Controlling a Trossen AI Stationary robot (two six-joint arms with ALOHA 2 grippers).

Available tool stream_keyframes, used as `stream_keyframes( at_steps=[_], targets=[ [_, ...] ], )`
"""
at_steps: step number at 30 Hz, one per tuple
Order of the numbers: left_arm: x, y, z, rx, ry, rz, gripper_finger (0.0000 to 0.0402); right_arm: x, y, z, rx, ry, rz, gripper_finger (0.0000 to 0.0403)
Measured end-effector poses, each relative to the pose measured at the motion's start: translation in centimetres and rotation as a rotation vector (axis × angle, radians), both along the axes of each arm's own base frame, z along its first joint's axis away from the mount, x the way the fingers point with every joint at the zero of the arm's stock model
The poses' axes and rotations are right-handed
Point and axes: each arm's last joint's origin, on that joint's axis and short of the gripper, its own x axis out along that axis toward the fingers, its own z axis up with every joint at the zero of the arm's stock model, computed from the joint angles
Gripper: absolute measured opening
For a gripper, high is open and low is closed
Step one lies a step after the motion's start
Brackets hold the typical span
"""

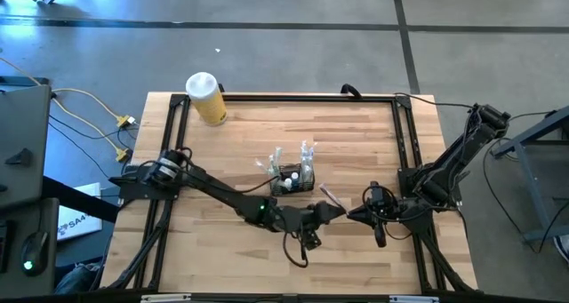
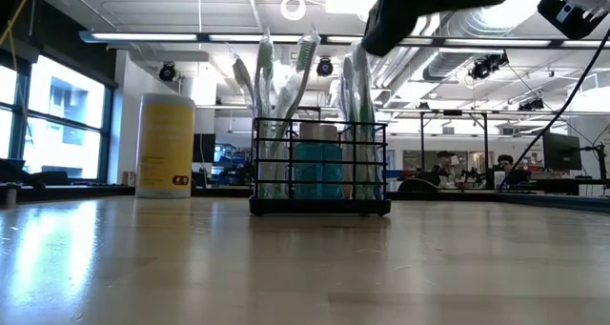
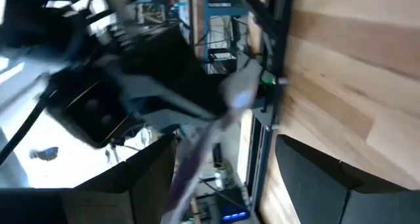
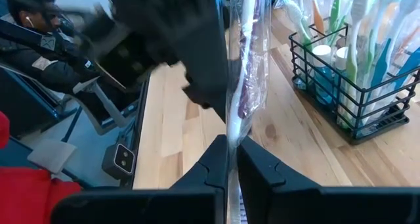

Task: Pick & Place toothbrushing station
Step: Put the violet toothbrush into the wire organizer

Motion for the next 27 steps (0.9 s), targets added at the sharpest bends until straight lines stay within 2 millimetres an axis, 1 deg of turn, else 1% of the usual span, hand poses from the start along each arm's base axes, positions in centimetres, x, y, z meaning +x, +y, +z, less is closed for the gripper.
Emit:
stream_keyframes(
  at_steps=[2,4,11,16,27],
  targets=[
    [0.1,0.0,-0.4,0.065,0.02,-0.004,0.0255,0.0,0.0,0.0,0.0,0.0,0.0,0.0011],
    [0.1,0.0,-0.5,0.091,0.025,-0.007,0.0255,0.0,0.0,0.0,0.0,0.001,0.0,0.0011],
    [0.5,0.8,0.5,0.069,-0.039,0.016,0.0255,0.0,0.1,0.0,0.007,0.008,0.02,0.0011],
    [1.1,2.0,0.7,0.055,-0.006,0.04,0.0255,0.0,0.0,-0.1,0.005,0.011,0.017,0.0011],
    [1.1,2.3,0.5,0.039,0.006,0.056,0.0255,0.0,0.0,-0.1,0.0,0.015,0.017,0.0011]
  ],
)
